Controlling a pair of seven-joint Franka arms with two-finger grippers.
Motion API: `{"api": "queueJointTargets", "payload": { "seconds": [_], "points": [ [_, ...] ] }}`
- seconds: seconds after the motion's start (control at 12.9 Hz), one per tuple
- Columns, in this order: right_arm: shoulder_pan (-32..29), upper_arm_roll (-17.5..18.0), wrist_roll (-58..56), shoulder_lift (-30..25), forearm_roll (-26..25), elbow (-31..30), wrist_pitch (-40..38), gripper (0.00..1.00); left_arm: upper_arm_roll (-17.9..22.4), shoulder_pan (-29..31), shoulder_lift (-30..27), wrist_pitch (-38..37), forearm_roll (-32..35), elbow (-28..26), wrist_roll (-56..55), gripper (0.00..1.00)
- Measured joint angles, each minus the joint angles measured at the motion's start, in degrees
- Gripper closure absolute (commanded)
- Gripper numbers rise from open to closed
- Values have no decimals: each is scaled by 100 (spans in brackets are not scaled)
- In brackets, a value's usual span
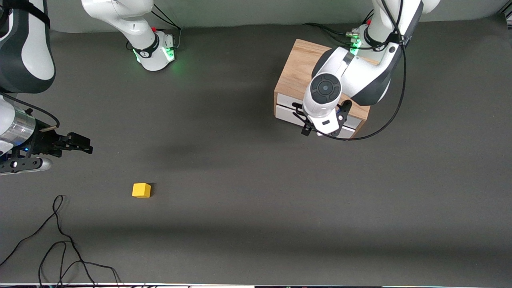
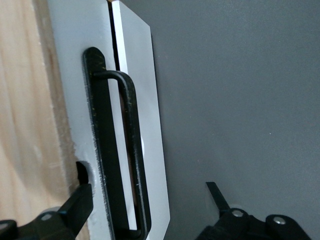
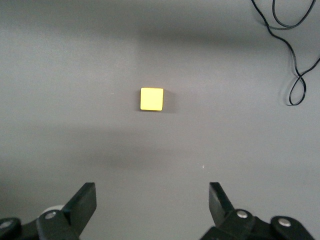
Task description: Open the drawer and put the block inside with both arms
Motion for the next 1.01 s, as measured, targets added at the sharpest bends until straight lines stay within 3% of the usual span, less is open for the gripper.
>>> {"api": "queueJointTargets", "payload": {
  "seconds": [1.01],
  "points": [
    [213, -86, 61, -46, 25, -266, 96, 0, 70, 57, 375, 407, 186, -28, -16, 0]
  ]
}}
